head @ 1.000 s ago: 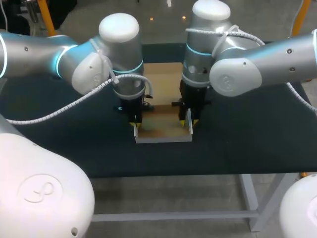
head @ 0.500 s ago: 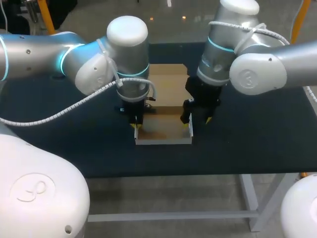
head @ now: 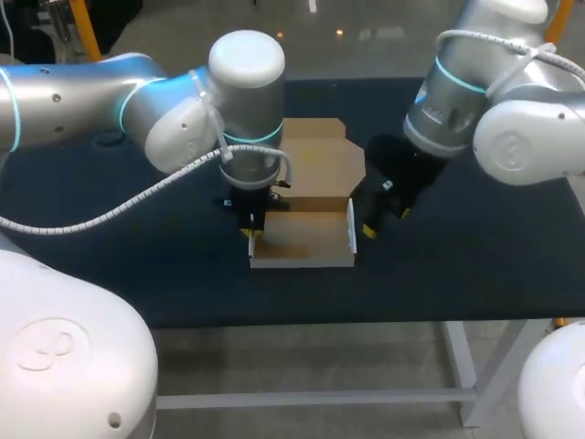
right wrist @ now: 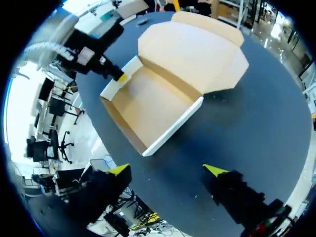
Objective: Assemble the packaging by folding the flat box into shape, placing the metal phone stand inside, and closing the box properly
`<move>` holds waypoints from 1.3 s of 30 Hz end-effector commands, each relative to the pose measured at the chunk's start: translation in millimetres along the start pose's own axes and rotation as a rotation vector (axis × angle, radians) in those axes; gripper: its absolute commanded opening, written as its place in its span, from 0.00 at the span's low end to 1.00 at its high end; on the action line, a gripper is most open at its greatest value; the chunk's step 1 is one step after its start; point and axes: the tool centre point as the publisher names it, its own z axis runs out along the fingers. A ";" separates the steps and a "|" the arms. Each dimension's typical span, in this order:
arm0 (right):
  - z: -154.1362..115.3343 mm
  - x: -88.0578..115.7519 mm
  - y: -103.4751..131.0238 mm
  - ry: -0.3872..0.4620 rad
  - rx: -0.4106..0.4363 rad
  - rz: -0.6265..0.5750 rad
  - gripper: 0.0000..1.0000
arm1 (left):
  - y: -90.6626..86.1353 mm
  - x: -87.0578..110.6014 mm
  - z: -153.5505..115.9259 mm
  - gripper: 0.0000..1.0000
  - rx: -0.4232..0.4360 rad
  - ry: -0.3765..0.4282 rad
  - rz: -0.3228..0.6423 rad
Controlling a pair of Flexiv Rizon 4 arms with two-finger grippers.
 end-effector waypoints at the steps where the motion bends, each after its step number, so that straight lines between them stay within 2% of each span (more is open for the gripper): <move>1: -10.1 5.6 -34.5 -0.006 -0.166 -0.043 1.00 | 0.7 2.6 0.4 0.00 -0.001 -0.021 -0.003; 7: -21.3 3.9 -52.9 0.015 -0.248 -0.092 1.00 | 0.8 -0.3 1.7 0.00 -0.008 -0.024 -0.008; 15: -31.4 3.6 -68.2 0.052 -0.313 -0.203 1.00 | 0.6 -2.9 2.3 0.00 -0.020 -0.041 -0.006; 18: -34.8 3.4 -75.2 0.081 -0.308 -0.255 1.00 | 0.4 -4.0 2.2 0.00 -0.024 -0.053 -0.006; 32: -34.8 3.4 -75.2 0.081 -0.308 -0.255 1.00 | -0.2 -11.3 3.1 0.00 -0.037 -0.090 -0.017; 39: -36.6 9.6 -86.4 0.069 -0.294 -0.423 1.00 | -1.4 -12.7 3.5 0.00 -0.044 -0.096 -0.016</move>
